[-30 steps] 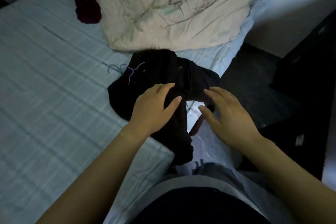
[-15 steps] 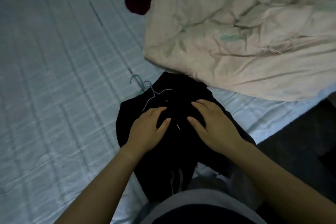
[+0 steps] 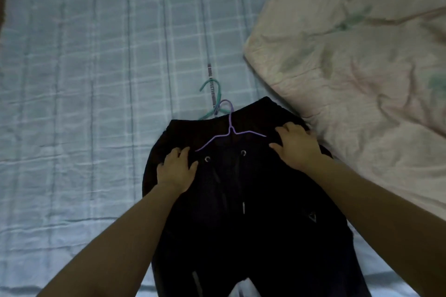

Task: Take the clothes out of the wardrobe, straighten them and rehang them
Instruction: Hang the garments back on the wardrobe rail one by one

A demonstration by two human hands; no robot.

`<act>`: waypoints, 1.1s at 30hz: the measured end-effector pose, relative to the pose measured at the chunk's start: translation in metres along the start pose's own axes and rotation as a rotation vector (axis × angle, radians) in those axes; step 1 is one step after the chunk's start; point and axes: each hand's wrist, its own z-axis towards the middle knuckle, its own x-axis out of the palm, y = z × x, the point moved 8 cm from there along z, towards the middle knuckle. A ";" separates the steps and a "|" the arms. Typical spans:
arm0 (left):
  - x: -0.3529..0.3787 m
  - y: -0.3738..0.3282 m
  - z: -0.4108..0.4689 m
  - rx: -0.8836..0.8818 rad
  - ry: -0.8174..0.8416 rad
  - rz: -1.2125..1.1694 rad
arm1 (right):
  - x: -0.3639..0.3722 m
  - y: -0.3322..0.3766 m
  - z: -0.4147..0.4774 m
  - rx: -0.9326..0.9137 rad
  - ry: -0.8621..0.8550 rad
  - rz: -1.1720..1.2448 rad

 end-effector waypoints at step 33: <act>-0.023 0.354 -0.539 -0.034 -0.899 -0.685 | -0.072 0.434 -0.423 -0.961 -0.412 0.257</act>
